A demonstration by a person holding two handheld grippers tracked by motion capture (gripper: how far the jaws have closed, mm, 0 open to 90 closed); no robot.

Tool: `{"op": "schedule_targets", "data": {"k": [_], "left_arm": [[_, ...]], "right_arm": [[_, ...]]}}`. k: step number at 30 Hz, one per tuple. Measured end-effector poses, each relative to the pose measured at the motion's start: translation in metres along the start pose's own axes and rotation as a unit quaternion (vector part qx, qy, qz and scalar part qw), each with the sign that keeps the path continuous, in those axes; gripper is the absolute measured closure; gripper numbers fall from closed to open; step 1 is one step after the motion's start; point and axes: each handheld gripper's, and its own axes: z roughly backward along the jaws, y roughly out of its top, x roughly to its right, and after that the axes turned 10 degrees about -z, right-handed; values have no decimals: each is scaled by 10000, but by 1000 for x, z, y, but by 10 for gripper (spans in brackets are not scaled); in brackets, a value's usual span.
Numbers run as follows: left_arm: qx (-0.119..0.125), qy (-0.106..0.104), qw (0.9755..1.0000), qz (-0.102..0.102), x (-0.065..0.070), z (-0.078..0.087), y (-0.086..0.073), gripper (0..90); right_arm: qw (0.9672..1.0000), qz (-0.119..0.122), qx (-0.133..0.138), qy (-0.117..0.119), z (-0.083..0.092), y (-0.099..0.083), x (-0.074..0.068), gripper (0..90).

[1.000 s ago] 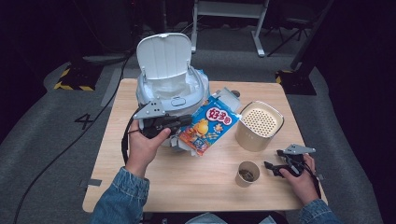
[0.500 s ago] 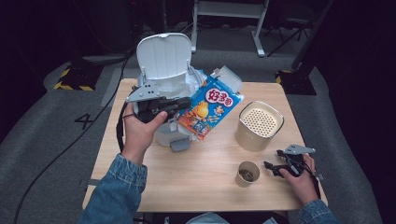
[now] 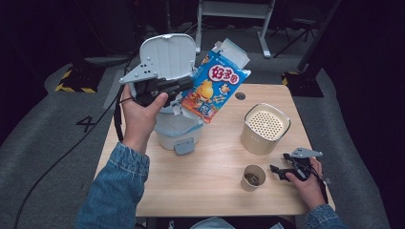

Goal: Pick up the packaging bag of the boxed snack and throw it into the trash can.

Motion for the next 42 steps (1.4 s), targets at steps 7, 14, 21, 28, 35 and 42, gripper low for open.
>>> {"op": "schedule_targets", "data": {"k": [7,14,21,28,35,42], "left_arm": [[91,231,9997,-79,-4,-3,11,875],[278,426,9987,14,-12,-4,17,875],[311,756,9966,-45,-22,-5,24,875],[353,1115,9931,66,-36,-5,22,876],[221,1351,9906,20,-48,-9,22,877],[127,1614,9867,116,-59,-14,15,877]], "right_arm": [[10000,2,1,0,0,0,0,163],[10000,1,0,-1,0,0,0,163],[10000,2,0,0,0,0,0,163],[10000,1,1,1,0,0,0,163],[10000,1,1,1,0,0,0,163],[10000,1,2,1,0,0,0,163]]}}
